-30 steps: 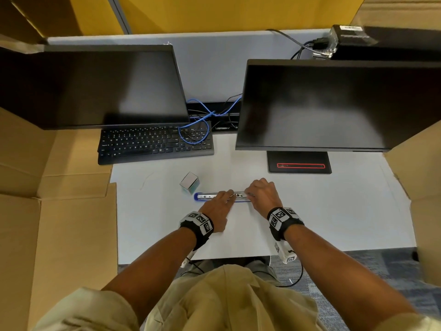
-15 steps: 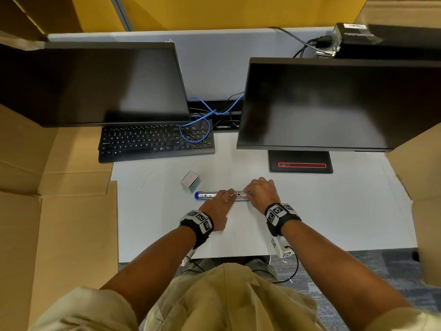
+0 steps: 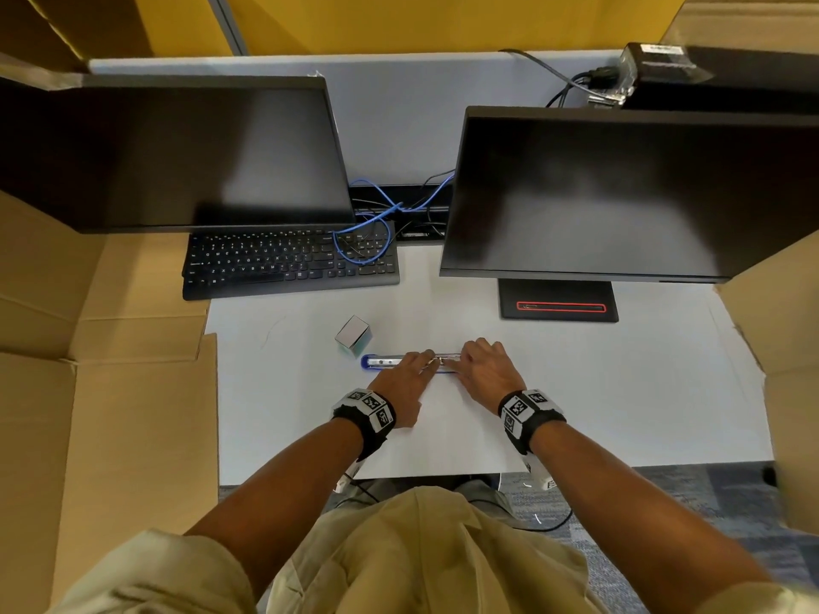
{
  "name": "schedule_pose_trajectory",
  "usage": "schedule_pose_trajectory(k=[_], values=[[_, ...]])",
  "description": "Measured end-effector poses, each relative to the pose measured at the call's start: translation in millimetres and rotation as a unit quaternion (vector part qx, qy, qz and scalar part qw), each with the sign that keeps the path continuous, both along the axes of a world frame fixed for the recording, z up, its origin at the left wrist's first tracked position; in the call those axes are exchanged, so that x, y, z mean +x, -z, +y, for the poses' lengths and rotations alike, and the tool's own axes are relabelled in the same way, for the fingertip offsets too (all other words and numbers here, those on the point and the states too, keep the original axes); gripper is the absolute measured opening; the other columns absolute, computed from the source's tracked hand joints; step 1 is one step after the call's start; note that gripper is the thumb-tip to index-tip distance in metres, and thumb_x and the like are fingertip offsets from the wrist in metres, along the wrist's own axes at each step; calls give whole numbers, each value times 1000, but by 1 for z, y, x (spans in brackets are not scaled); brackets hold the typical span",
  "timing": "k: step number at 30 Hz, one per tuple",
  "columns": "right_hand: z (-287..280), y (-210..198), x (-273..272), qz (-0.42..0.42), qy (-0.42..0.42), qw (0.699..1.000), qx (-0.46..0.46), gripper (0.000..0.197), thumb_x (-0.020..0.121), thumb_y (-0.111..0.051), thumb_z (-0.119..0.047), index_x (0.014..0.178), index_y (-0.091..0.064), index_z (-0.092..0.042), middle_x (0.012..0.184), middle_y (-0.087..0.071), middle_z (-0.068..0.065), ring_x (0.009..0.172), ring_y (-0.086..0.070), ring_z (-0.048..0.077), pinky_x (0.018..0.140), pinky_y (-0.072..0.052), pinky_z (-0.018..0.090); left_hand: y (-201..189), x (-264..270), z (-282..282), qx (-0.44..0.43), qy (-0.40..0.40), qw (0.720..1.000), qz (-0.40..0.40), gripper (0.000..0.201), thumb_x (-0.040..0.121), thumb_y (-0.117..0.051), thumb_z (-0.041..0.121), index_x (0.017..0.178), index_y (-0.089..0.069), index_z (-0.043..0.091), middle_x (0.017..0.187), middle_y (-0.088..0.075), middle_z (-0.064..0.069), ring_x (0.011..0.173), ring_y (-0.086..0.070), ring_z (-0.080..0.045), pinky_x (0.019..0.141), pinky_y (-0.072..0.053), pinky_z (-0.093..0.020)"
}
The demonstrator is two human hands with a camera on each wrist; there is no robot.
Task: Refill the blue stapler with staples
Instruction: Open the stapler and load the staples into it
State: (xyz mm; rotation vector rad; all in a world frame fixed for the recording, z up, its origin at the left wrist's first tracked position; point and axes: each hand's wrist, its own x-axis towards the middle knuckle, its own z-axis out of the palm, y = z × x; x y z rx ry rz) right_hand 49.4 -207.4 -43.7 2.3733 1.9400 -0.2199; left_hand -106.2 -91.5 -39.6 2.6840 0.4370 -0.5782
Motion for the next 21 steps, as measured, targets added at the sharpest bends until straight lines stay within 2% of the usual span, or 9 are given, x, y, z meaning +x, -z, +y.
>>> schedule_pose_trajectory(k=[5,9,12,15,17,19,21], values=[[-6,0,6,2,-1,1000,-3,33,73,-77,-21,103,-70,-30,77,-59,1,73,-57,25,61,-44,35,2,0,1,5,4,1000,1,82,88,-59,22,154,-11,16,163,-3,-2,148,-11,-23,108,-42,-37],[-6,0,5,17,16,1000,-13,26,83,-67,-28,108,-68,-26,86,-61,4,82,-57,26,69,-45,38,3,0,1,4,5,1000,0,81,88,-59,21,154,-12,16,163,-4,-2,148,-13,-23,109,-41,-37],[-6,0,4,31,19,999,-9,28,88,-59,-32,113,-66,-24,95,-61,5,90,-56,27,75,-44,39,5,0,2,-6,2,1000,4,81,88,-59,22,154,-12,16,163,-5,-2,148,-14,-24,110,-40,-37],[-9,0,11,78,67,994,33,33,84,-64,-28,117,-65,-23,95,-62,4,89,-57,26,74,-44,37,3,-2,6,-39,-16,999,-15,80,88,-60,22,153,-15,16,162,-10,-4,146,-20,-24,114,-36,-36],[-12,-1,18,95,107,988,54,35,83,-68,-26,117,-65,-22,97,-62,4,89,-57,25,73,-46,38,1,-6,10,-37,-36,997,-51,76,87,-61,18,152,-21,15,160,-18,-7,144,-25,-25,117,-29,-36],[-15,-1,22,101,97,989,56,30,81,-71,-22,111,-69,-24,93,-61,4,85,-56,25,68,-47,38,1,-13,16,-17,-55,995,-77,73,85,-62,14,150,-28,12,157,-26,-10,142,-29,-27,117,-26,-37],[-16,-1,21,94,71,992,43,26,77,-75,-20,103,-72,-26,89,-60,4,82,-57,26,65,-46,37,1,-19,22,4,-58,995,-77,71,83,-64,12,147,-34,9,154,-31,-12,140,-33,-30,116,-29,-39]])
